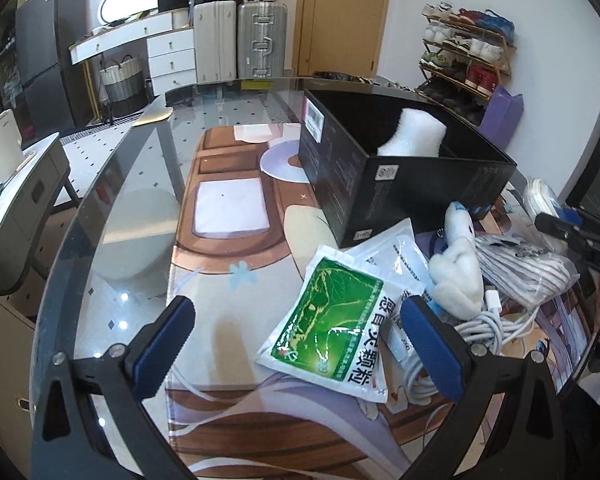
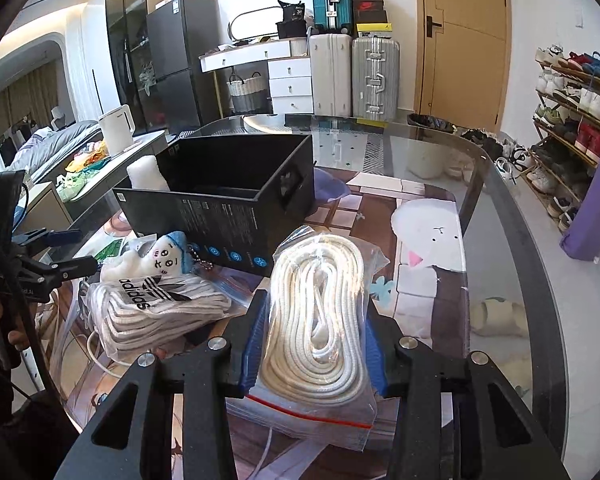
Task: Organize soft objects
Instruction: 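Grasp the green medicine packet with the left tool while the right tool lifts the rope bag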
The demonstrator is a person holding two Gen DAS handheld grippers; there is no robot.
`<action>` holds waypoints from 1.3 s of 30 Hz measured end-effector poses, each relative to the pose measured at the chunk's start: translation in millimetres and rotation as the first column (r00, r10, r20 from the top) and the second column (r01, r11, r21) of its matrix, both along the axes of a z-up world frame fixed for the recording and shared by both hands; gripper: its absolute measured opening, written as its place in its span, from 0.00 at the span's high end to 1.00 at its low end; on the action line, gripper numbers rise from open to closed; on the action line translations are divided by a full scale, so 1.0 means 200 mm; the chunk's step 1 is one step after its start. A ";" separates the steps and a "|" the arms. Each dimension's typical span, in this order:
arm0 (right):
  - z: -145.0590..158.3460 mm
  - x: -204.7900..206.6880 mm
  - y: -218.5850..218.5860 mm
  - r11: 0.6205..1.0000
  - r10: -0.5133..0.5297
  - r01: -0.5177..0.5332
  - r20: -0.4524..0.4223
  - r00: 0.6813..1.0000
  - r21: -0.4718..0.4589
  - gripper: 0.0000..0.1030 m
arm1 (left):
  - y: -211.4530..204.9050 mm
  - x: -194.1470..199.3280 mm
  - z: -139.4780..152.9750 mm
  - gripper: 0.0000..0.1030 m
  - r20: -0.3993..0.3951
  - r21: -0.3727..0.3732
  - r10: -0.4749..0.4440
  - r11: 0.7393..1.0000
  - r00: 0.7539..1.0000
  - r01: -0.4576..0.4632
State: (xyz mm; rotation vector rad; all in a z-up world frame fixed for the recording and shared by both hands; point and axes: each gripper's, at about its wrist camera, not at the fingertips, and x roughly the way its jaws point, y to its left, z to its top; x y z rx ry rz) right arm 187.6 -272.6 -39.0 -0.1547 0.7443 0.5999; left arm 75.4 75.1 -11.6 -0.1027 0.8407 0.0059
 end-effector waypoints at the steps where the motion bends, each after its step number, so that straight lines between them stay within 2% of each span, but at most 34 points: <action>1: 0.00 0.00 0.00 1.000 -0.001 0.001 0.000 1.000 0.001 0.58 | -0.01 0.00 0.00 0.00 0.000 0.004 -0.013 1.000 1.000 0.013; 6: 0.01 -0.01 -0.02 1.000 -0.002 0.002 0.004 1.000 -0.002 0.58 | -0.03 0.00 -0.01 0.00 -0.018 0.015 -0.029 0.999 0.999 0.029; 10: 0.02 -0.01 -0.02 1.000 0.004 -0.004 0.006 1.000 -0.002 0.58 | -0.01 0.02 -0.03 0.03 -0.037 -0.012 -0.022 1.000 0.999 0.022; 14: 0.02 -0.02 -0.01 1.000 0.015 -0.015 0.008 1.000 -0.003 0.58 | 0.00 0.03 -0.04 0.16 -0.052 -0.001 -0.025 1.000 0.998 0.025; 15: 0.03 -0.01 -0.01 1.000 0.017 -0.017 0.009 1.000 -0.005 0.58 | 0.00 0.02 -0.04 0.17 -0.049 0.001 -0.031 1.000 0.998 0.031; 18: 0.03 -0.02 -0.01 1.000 0.023 -0.023 0.013 1.000 -0.004 0.58 | -0.02 0.01 -0.04 0.30 -0.037 0.011 -0.051 0.999 0.998 0.052; 20: 0.04 -0.02 0.00 1.000 0.026 -0.026 0.017 1.000 -0.004 0.58 | -0.02 0.01 -0.04 0.45 -0.027 0.015 -0.052 0.999 0.998 0.052; 23: 0.04 -0.02 -0.01 1.000 0.026 -0.026 0.020 0.999 -0.001 0.58 | -0.03 0.00 -0.03 0.53 -0.017 0.005 -0.067 0.998 0.998 0.067; 31: 0.06 -0.03 -0.01 1.000 0.025 -0.025 0.037 0.999 0.012 0.58 | -0.05 -0.04 0.02 0.58 0.037 -0.001 -0.090 0.996 0.995 0.090; 39: 0.10 -0.05 -0.01 0.999 0.039 -0.041 0.063 0.997 0.032 0.58 | 0.01 -0.08 0.11 0.58 0.125 -0.024 -0.044 0.999 0.991 0.047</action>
